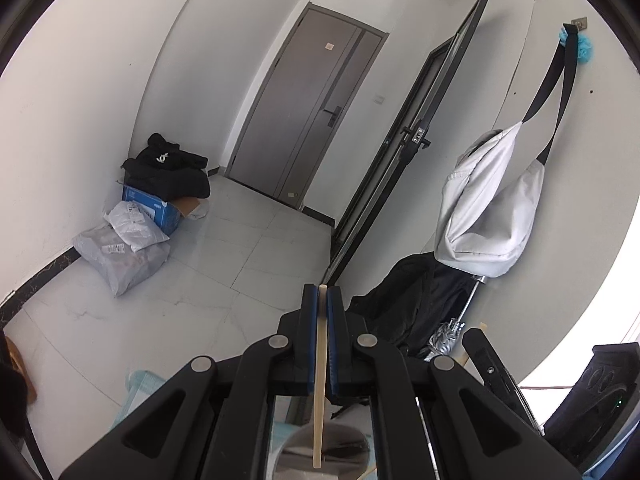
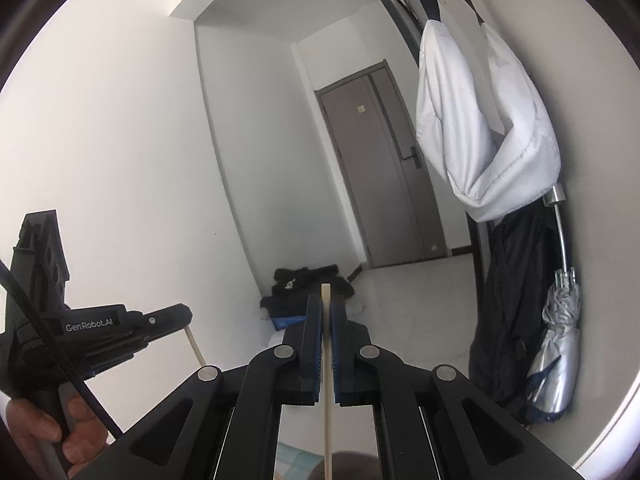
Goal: Organize utensils
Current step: 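Lower both held chopsticks into the utensil holder and release them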
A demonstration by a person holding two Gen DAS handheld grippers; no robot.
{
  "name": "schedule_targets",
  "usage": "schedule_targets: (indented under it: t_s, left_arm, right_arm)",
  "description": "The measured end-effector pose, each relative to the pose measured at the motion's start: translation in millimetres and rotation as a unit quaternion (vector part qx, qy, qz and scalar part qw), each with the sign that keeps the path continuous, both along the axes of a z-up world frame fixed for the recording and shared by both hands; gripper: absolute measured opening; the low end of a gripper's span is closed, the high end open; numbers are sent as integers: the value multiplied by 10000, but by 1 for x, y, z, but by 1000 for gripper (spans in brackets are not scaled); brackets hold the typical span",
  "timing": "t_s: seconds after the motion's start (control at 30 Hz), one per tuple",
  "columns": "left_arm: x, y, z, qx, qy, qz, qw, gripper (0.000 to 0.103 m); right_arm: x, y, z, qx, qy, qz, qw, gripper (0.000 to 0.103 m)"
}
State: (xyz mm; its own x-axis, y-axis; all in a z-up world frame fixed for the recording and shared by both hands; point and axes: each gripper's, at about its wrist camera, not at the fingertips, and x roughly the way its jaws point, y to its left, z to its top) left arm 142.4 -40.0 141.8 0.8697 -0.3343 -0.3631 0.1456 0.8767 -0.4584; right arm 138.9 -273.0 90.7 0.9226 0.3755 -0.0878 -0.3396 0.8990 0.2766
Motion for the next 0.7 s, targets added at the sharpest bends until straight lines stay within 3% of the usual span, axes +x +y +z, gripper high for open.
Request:
schedule_targets:
  t_s: [0.13,0.37,0.57,0.7]
  left_arm:
    - [21,-4,-13,-41,199,-108,9997,1]
    - [42,-12,-27,-24,287,-194,9994,1]
    - [47,-24,-35,228,326,-306,9987,1]
    - [39,-26,-37,500,178,-478,9974,1]
  right_arm:
    - [19,5,-6,-240,-140,-151,9995,3]
    - [45,4,-23,-121,-139,-225,9996,3]
    - [56,4,-44,157,22,-361,9992,3]
    - [50,7,-55,26,54,-366,9993,3]
